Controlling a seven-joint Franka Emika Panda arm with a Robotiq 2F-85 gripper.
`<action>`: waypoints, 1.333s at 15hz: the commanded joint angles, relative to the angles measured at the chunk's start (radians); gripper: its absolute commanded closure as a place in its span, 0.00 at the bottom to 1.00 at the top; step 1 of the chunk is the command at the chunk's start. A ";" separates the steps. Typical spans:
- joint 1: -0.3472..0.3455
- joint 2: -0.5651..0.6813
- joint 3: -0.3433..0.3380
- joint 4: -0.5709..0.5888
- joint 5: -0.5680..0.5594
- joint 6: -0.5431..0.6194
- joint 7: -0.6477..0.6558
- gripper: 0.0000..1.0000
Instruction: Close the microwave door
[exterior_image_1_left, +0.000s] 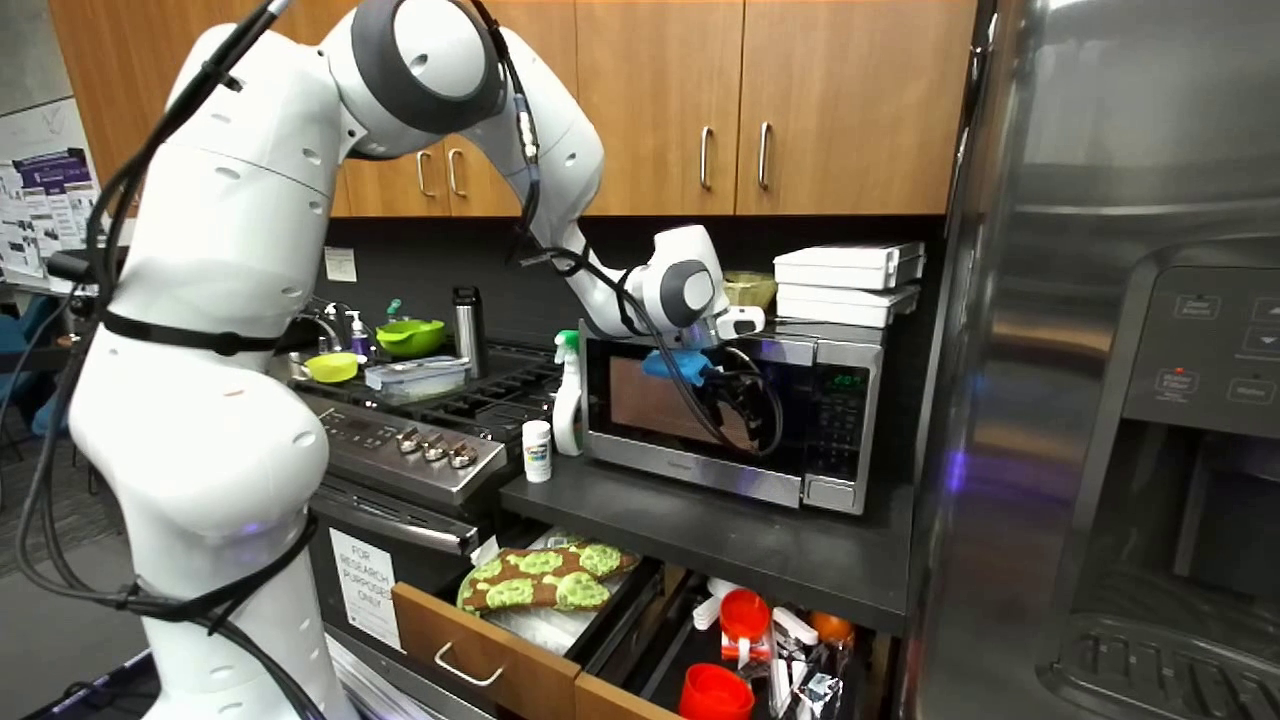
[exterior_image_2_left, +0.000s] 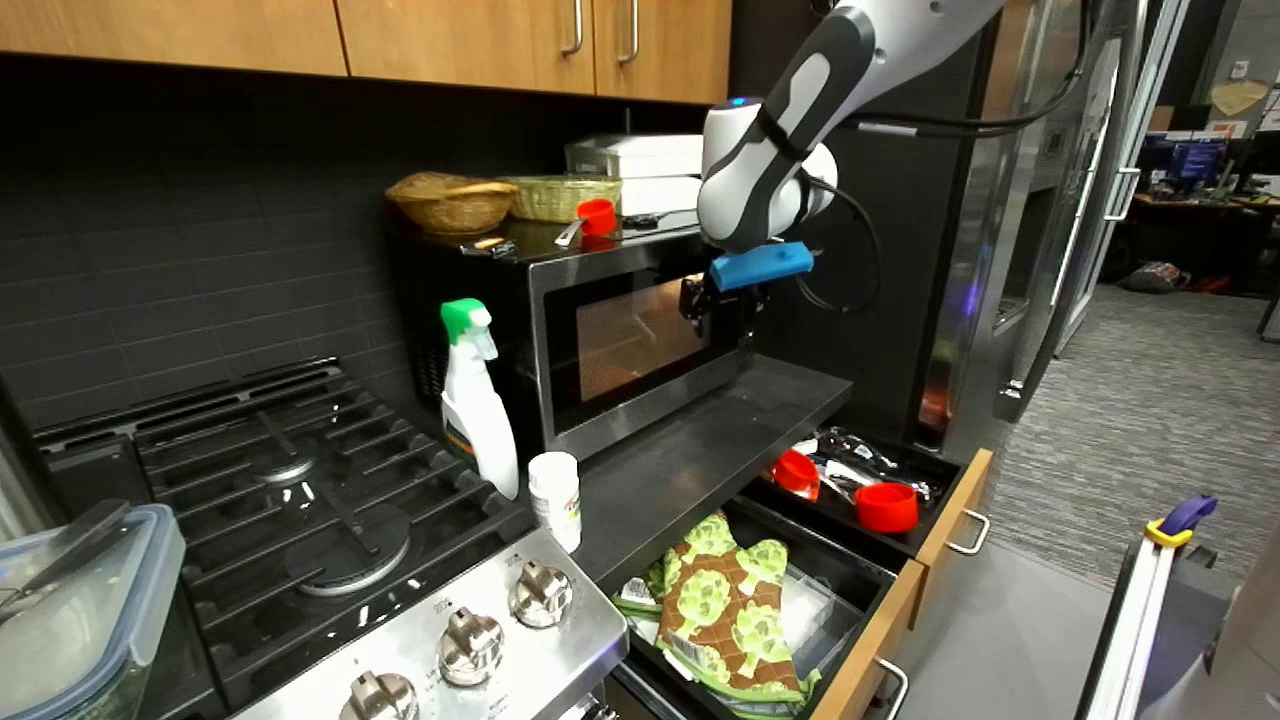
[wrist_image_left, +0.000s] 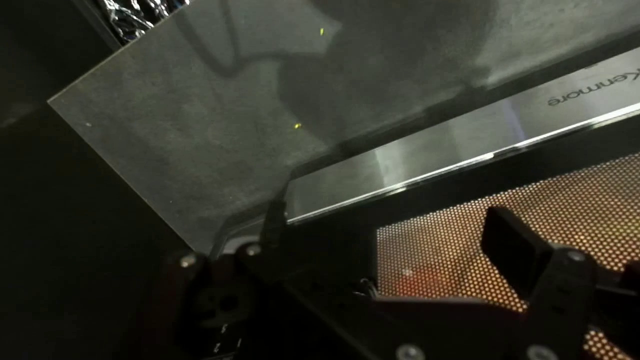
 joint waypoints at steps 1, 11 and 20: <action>0.036 0.056 -0.036 0.067 -0.031 0.023 0.035 0.00; 0.092 0.088 -0.047 0.093 -0.072 0.034 0.048 0.00; 0.149 0.120 -0.125 0.125 -0.202 0.036 0.156 0.00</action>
